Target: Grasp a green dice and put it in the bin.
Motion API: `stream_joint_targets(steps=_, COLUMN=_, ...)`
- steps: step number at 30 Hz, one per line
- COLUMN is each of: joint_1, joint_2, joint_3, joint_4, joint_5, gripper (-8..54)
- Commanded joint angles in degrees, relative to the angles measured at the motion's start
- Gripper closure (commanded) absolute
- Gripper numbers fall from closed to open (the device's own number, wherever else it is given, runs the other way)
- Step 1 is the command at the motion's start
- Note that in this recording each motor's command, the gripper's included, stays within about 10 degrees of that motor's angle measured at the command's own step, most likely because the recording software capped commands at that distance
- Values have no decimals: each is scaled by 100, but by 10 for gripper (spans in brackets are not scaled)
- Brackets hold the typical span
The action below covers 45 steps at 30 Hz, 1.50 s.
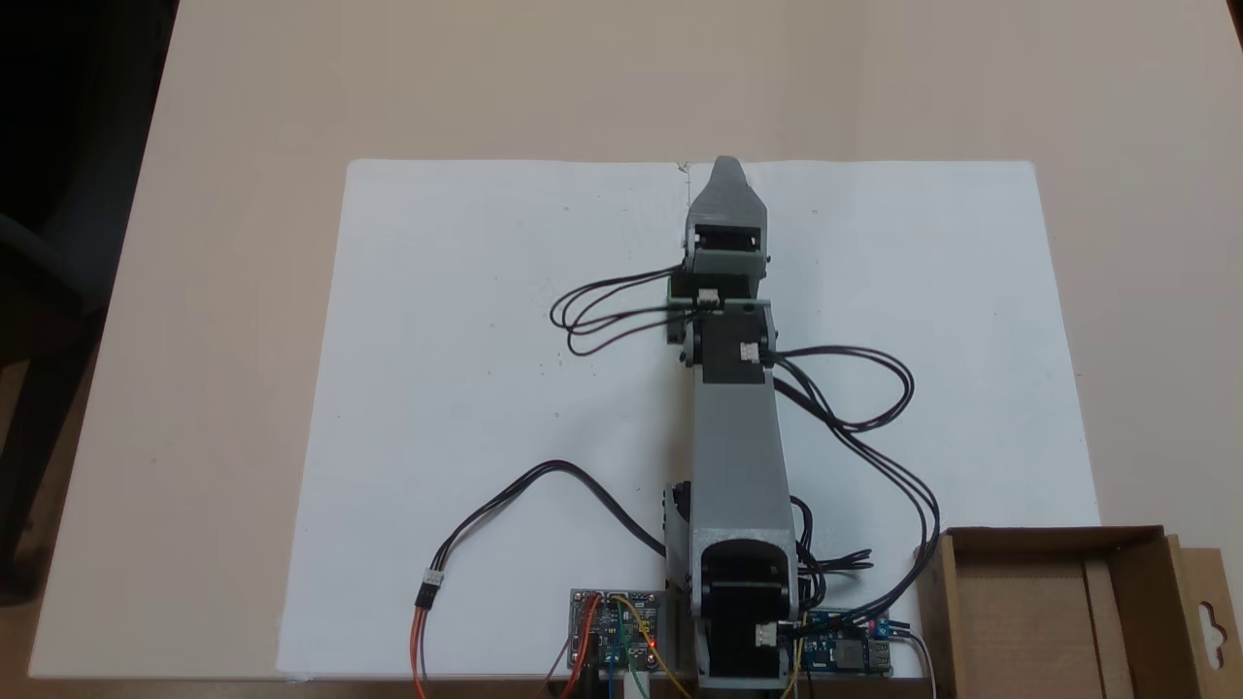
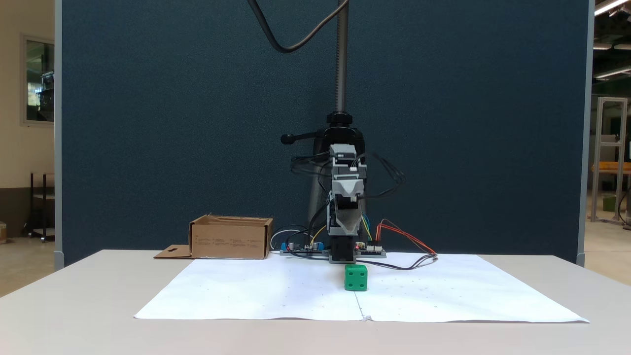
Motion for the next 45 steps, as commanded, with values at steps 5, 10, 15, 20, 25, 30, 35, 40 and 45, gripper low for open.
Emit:
stream_joint_targets(steps=5, joint_1=-88, joint_2=-246, joint_3=-1932, joint_4=2143, joint_5=176, gripper=25)
stream_joint_targets(steps=10, joint_1=-202, joint_2=-457, joint_3=-2215, joint_4=3830, joint_5=352, gripper=25)
stream_joint_targets(steps=15, joint_1=-193, joint_2=-844, joint_3=-2285, joint_4=5579, joint_5=422, gripper=25)
stream_joint_targets(steps=20, joint_1=-439, joint_2=-1187, joint_3=-2505, joint_4=6425, joint_5=791, gripper=25)
stream_joint_targets(steps=25, joint_1=-527, joint_2=-1362, joint_3=-2646, joint_4=6398, joint_5=976, gripper=25)
stream_joint_targets(steps=30, joint_1=-554, joint_2=-1723, joint_3=-3006, joint_4=6223, joint_5=1099, gripper=25)
stream_joint_targets(steps=35, joint_1=-563, joint_2=-2162, joint_3=-3419, joint_4=6003, joint_5=1204, gripper=25)
stream_joint_targets(steps=40, joint_1=-642, joint_2=-2593, joint_3=-3797, joint_4=5968, joint_5=1345, gripper=25)
stream_joint_targets(steps=45, joint_1=-633, joint_2=-2698, joint_3=-4061, joint_4=5950, joint_5=1389, gripper=25)
